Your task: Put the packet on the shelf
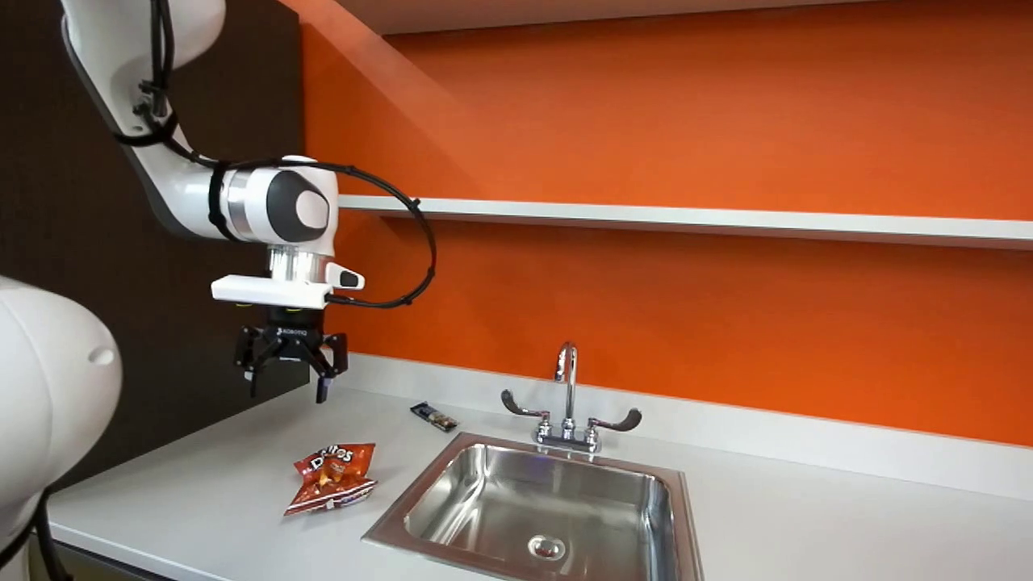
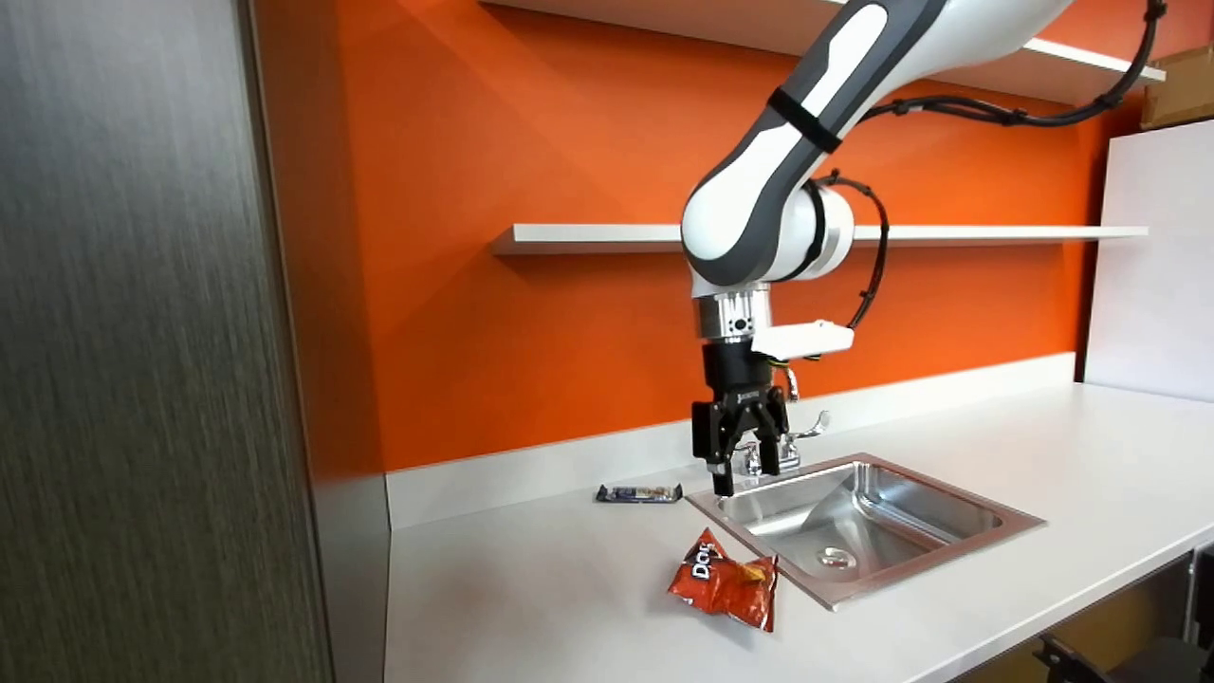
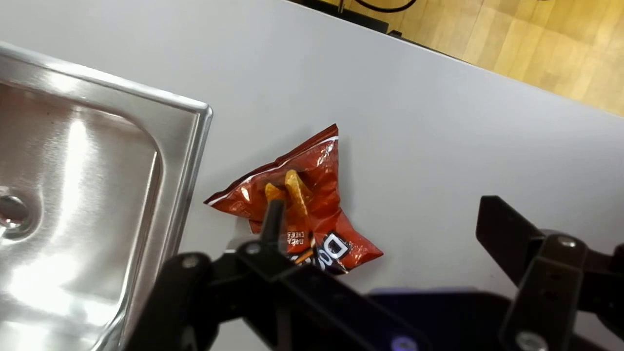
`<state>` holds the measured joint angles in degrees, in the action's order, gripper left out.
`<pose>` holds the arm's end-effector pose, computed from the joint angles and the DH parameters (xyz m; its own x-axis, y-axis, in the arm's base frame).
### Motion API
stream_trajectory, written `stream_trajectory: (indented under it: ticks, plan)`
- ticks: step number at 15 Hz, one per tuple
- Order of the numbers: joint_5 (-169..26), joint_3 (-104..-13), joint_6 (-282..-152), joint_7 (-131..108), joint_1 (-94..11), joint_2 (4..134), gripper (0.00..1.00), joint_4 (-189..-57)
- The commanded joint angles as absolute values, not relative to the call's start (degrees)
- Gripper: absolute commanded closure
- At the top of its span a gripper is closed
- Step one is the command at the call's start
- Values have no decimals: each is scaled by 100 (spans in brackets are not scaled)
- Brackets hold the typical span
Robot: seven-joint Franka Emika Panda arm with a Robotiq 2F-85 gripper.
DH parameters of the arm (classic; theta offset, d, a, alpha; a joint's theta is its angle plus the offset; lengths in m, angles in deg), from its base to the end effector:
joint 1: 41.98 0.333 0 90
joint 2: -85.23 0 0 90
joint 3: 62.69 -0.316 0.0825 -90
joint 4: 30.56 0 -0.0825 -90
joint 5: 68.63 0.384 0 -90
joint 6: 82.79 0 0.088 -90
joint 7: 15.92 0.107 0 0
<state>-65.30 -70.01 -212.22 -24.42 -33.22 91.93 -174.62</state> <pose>0.4209 0.1222 0.3114 0.9165 0.3769 -0.1339 0.3743 -0.9262 -0.0447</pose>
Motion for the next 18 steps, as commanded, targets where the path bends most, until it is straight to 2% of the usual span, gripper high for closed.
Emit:
stream_trajectory:
  ticks: [1,18]
  plan:
    - [-6494,-6885,-21469,-2930,-3382,8830,0,-17383]
    - [-6231,-7002,-22764,-4119,-3494,7751,0,-17565]
